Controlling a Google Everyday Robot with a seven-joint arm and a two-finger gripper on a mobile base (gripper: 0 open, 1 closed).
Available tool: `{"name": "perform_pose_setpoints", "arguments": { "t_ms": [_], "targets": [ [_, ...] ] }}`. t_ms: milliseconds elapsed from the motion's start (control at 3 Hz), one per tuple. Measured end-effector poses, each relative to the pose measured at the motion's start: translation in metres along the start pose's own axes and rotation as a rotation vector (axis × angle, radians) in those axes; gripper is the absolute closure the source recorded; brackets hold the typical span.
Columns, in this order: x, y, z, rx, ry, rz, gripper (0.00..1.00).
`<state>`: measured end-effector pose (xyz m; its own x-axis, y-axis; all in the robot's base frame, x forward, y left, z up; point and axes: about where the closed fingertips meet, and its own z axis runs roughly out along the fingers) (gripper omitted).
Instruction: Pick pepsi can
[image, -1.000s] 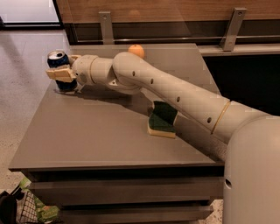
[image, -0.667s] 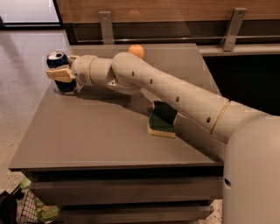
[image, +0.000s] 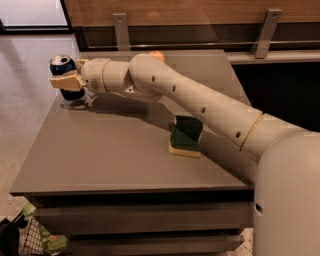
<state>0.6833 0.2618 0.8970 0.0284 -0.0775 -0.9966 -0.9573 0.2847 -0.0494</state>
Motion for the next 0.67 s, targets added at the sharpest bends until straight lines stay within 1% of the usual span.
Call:
{"name": "perform_pose_setpoints", "arguments": {
  "t_ms": [333,667],
  "targets": [
    [-0.032,0.003,-0.013,-0.079,-0.024,-0.084,1.00],
    [-0.065,0.006,-0.031,-0.129,-0.051,-0.164,1.00]
  ]
}}
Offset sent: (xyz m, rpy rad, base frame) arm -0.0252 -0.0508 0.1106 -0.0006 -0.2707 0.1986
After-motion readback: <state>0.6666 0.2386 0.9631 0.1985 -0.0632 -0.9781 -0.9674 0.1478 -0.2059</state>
